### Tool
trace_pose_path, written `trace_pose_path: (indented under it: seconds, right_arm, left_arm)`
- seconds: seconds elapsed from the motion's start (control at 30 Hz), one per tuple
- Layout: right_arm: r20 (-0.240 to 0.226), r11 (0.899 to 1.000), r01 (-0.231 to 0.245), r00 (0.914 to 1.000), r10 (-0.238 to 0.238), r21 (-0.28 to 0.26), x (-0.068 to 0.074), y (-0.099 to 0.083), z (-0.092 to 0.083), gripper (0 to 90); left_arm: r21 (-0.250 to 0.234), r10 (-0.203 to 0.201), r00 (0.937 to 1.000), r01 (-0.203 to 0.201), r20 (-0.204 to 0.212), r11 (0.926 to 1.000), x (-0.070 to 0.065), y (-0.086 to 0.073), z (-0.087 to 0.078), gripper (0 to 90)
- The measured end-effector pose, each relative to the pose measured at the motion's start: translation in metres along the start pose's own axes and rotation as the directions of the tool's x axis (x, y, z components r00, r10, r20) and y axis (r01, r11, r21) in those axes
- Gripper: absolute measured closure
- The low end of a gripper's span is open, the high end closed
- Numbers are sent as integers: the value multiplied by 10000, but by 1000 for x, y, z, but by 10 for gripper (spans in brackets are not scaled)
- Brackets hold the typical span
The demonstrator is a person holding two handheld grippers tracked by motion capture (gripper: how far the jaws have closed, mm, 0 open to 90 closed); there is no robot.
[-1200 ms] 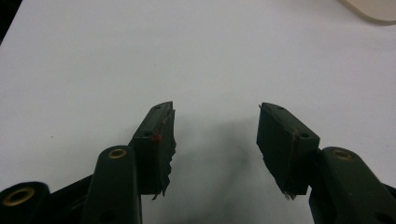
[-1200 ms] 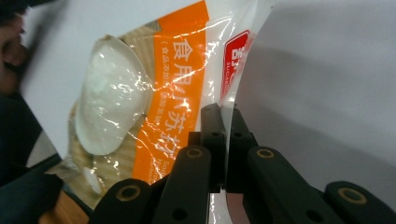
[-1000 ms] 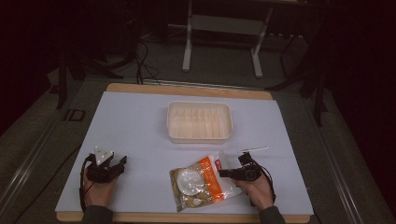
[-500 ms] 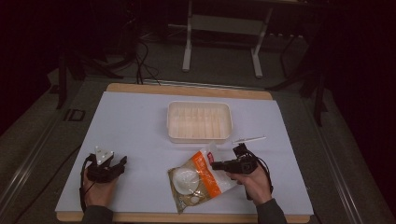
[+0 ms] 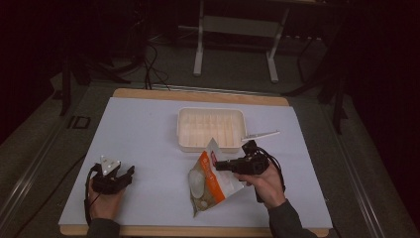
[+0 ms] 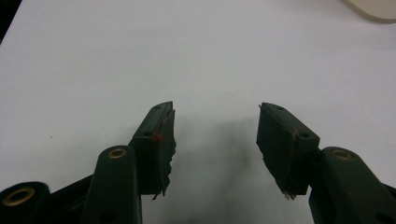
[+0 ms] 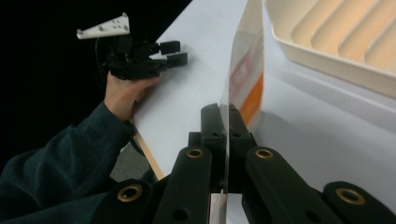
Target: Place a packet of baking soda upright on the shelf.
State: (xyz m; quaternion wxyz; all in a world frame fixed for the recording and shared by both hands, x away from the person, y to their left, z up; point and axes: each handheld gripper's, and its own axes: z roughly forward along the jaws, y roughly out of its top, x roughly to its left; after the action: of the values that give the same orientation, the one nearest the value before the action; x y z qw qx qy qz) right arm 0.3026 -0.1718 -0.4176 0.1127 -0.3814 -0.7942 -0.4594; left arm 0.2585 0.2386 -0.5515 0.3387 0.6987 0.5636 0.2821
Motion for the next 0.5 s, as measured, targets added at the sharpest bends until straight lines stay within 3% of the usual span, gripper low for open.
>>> trace_pose_path:
  seconds: [0.5]
  right_arm:
    - [361, 9989, -7, 9993, 23, -460, 4, 16, -10, 900]
  left_arm:
    - [-54, -58, 10000, 57, -14, 10000, 0, 0, -1, 457]
